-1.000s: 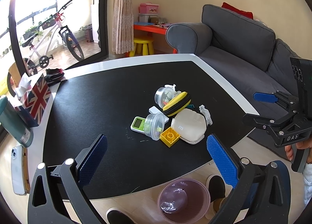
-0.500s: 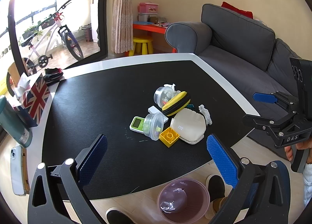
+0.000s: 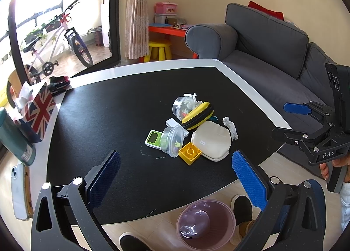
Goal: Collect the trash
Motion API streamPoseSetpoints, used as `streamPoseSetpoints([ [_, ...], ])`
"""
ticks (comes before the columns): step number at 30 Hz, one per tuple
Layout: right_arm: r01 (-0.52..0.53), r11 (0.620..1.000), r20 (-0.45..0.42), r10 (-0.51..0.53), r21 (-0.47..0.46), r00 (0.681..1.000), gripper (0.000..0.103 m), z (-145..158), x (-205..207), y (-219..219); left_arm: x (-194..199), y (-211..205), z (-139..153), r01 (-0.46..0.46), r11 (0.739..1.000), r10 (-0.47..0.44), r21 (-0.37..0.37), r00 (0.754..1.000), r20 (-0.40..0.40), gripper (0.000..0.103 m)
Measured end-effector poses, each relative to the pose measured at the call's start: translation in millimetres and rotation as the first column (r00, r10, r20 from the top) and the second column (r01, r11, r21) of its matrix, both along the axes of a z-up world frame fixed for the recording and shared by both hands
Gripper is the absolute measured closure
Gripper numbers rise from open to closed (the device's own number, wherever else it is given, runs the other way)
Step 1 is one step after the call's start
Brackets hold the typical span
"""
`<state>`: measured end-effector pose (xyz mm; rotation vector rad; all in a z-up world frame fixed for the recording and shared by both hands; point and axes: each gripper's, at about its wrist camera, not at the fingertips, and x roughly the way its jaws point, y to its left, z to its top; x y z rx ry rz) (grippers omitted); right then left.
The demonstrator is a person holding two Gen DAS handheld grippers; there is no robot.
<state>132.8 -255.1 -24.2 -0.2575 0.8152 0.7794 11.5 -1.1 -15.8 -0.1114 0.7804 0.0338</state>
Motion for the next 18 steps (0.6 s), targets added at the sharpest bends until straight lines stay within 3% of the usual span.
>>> streamPoseSetpoints([
  [18,-0.003,1.000,-0.014,0.002,-0.008,1.000,0.003,-4,2,2,17,5,-10,0.004,1.000,-0.004,-0.001,0.999,-0.032,0.005],
])
